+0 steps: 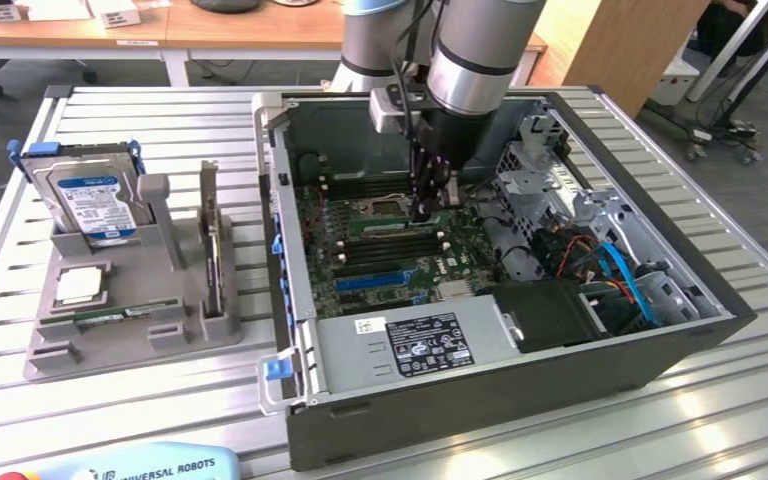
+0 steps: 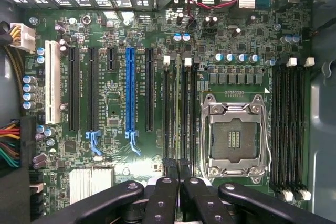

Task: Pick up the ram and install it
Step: 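Insert the ram into the slot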

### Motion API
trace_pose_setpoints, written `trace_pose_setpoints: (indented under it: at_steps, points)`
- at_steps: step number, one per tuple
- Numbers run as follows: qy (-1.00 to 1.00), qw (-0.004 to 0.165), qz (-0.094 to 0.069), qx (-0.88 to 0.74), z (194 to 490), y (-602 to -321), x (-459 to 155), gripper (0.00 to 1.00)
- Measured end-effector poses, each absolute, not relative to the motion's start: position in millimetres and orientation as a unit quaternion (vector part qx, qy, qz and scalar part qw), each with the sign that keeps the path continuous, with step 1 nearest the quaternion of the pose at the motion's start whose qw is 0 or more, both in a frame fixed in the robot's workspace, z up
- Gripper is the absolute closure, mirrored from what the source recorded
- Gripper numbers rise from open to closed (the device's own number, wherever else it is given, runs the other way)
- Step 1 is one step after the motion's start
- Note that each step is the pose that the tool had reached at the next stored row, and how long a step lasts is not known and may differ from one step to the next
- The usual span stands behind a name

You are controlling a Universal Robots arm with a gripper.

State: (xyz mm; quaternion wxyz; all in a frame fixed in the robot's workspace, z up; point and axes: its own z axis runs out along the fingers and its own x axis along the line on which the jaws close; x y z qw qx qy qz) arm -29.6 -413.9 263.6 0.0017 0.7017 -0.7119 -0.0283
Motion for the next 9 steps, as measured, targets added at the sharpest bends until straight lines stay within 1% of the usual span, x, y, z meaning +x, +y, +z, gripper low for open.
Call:
trace_pose_setpoints:
  at_steps: [9]
  points:
    - [-0.712,0.002,-0.028,0.702,254.2,-413.9,-29.6,0.88]
